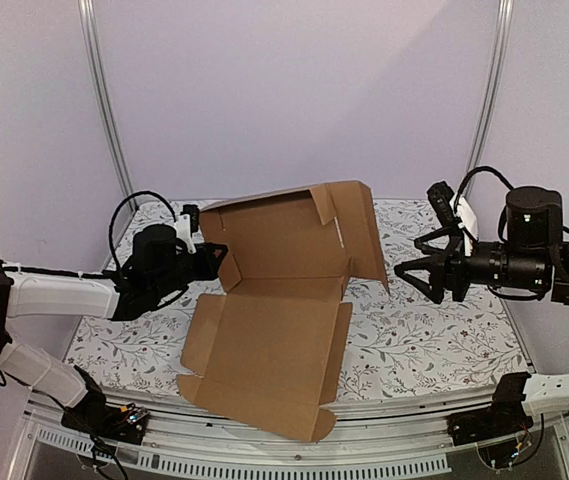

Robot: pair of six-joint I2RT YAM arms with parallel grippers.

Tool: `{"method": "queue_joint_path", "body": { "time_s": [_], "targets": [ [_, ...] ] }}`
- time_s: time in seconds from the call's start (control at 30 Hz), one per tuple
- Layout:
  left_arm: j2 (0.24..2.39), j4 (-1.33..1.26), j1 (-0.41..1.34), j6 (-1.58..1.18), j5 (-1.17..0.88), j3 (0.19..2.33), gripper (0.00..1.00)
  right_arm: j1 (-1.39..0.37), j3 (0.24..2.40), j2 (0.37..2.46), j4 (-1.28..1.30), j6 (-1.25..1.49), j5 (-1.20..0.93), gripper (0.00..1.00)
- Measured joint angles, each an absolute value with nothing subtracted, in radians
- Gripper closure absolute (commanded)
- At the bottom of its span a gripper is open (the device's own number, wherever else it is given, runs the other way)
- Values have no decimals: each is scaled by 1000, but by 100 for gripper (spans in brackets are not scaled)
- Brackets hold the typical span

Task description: Fold the paper box

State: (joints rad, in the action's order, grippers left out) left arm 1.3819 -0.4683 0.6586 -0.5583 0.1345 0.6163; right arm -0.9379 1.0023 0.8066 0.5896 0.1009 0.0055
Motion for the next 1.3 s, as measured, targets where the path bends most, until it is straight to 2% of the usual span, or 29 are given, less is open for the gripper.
{"method": "queue_joint_path", "body": {
  "time_s": [0.23, 0.57, 0.8, 1.3],
  "targets": [
    [1371, -474, 658, -515, 44, 616, 100, -929, 1098, 910, 609, -9, -19, 28],
    [1367, -486, 658, -479, -43, 616, 100, -891, 1118, 1037, 602, -74, -209, 34],
    [1371, -490, 658, -467, -51, 626, 100, -889, 1147, 1095, 556, -73, -316, 41],
    [1388, -486, 657, -456, 4, 635, 100, -889, 1174, 1210, 478, -28, -403, 42]
  ]
}}
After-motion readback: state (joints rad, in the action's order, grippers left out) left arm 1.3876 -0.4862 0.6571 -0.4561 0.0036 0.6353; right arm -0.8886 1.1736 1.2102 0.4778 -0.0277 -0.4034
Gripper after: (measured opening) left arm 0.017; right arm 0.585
